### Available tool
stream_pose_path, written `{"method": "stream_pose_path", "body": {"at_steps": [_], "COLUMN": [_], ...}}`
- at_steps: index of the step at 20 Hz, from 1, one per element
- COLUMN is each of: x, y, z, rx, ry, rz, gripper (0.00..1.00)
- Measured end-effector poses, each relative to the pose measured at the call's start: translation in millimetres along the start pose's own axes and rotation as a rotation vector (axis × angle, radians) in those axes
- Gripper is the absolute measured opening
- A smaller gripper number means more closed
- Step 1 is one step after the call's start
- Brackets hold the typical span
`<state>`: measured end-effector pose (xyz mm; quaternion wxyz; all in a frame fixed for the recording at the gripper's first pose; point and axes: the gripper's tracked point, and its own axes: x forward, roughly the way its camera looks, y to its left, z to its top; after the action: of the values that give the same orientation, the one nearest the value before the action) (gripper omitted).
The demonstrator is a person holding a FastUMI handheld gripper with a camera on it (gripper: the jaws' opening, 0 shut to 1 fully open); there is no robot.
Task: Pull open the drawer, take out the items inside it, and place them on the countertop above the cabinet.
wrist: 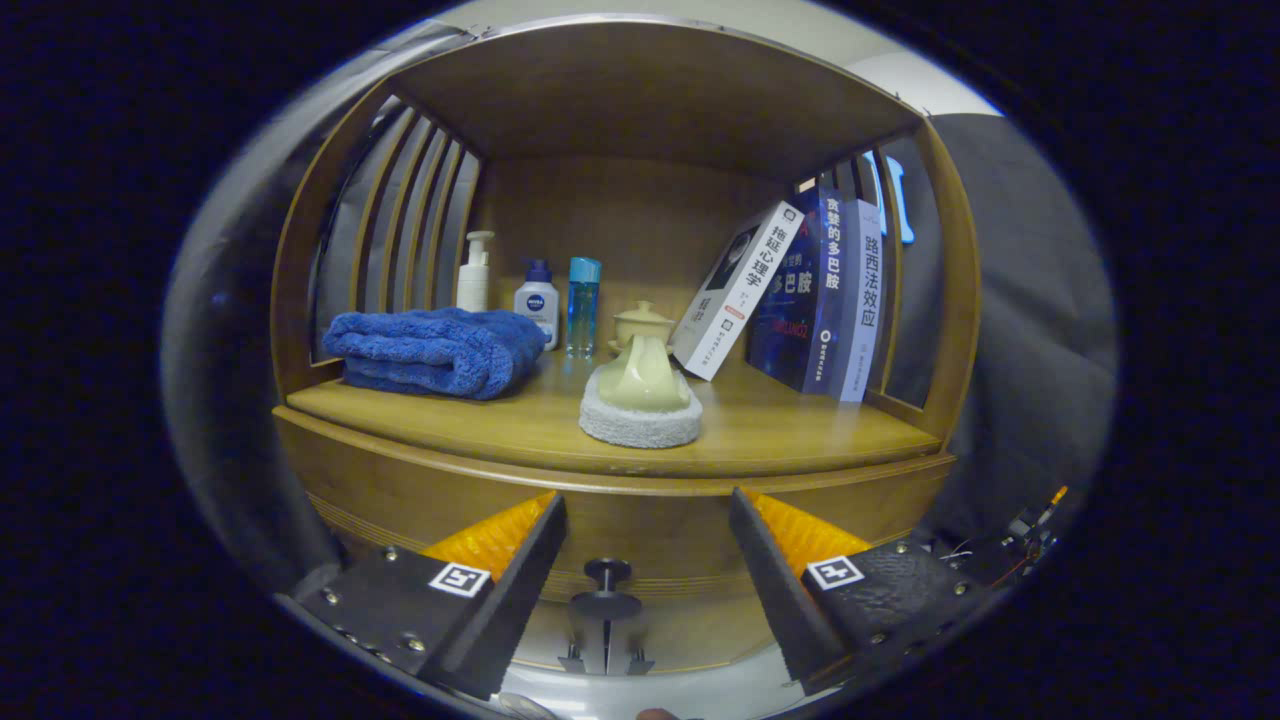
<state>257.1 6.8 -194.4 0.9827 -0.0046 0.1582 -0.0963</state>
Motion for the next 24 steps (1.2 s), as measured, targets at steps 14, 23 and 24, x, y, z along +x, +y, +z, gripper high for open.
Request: {"method": "stream_pose_path", "body": {"at_steps": [14, 23, 24], "x": [-17.5, -120.3, -132.9], "y": [9.4, -29.7, -40.6], "z": [8.6, 84.2, 95.9], "rx": [-0.018, 0.053, 0.063], "ry": [-0.057, -0.206, -0.231], "rz": [0.046, 0.124, 0.123], "gripper": [0.99, 0.97, 0.97]}}
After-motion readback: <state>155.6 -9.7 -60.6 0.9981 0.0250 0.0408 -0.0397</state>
